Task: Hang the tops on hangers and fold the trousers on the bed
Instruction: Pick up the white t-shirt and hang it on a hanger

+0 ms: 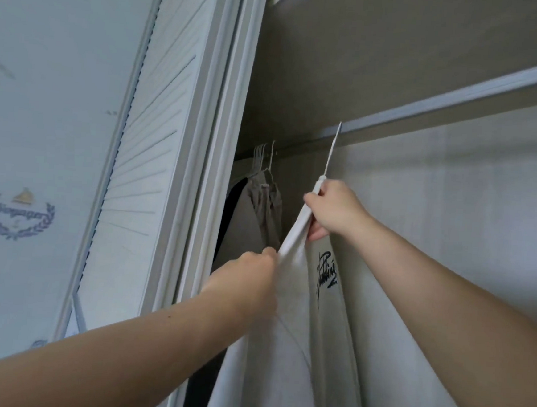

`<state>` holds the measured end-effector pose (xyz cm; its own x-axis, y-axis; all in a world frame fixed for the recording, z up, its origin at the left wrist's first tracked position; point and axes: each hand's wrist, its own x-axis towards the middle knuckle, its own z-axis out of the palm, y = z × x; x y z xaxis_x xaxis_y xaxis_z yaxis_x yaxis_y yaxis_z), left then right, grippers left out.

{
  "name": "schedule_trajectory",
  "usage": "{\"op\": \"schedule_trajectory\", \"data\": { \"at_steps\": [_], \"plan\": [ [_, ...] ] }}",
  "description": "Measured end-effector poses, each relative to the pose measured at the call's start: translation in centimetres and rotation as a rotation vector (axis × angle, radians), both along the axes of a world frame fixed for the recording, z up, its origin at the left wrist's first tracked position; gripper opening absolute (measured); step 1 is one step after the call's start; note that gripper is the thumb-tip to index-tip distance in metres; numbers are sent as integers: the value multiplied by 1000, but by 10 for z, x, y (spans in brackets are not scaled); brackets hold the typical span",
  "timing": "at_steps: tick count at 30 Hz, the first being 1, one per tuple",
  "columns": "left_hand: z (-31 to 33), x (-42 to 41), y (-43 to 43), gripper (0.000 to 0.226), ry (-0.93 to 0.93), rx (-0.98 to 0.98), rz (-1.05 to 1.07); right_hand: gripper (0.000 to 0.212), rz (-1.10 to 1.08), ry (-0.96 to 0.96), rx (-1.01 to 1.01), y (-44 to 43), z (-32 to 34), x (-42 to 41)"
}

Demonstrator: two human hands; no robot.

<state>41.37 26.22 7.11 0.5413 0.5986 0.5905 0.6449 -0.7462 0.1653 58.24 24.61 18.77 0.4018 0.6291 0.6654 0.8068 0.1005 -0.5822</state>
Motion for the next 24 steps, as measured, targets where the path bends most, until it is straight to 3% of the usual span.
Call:
{"op": "schedule_trajectory", "data": {
  "at_steps": [6,14,21,24],
  "plan": [
    [13,18,23,34,107,118,136,19,38,-35,12,70,0,10],
    [40,32,51,23,212,51,286,34,189,102,-83,134,2,23],
    [40,24,41,30,391,85,386,39,201,107,-36,133,-14,22],
    [37,19,29,46,415,195,391,56,123,-12,27,118,-18,21]
  ]
}}
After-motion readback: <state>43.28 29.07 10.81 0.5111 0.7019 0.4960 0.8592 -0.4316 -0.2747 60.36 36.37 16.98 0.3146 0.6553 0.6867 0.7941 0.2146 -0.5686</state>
